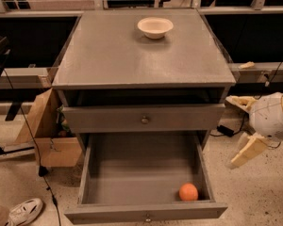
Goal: Pick orange from middle drawer and place on counter
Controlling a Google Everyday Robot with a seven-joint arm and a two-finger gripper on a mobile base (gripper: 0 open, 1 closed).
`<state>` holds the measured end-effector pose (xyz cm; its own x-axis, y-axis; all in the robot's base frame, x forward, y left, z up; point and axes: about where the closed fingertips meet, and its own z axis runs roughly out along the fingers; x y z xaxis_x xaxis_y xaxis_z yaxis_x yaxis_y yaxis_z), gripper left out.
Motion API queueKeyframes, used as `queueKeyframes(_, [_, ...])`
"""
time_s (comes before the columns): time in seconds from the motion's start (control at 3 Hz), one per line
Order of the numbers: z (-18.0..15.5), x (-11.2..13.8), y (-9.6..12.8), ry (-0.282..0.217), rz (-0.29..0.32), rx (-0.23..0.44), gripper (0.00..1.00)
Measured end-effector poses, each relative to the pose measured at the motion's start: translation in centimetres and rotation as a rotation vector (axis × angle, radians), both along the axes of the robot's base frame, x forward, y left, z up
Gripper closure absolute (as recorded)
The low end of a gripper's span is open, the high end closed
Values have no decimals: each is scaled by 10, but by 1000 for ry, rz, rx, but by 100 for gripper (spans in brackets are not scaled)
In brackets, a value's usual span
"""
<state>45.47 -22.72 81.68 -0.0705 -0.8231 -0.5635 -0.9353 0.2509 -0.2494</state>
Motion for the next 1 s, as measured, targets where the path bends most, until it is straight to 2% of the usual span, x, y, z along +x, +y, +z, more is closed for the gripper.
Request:
queueKeyframes(0.33, [0, 0, 0, 0, 0, 0, 0])
queueKeyframes(0.67, [-19, 12, 0, -31, 20, 79, 0])
queueKeyframes(1.0, [-82, 30, 9, -13, 37, 201, 0])
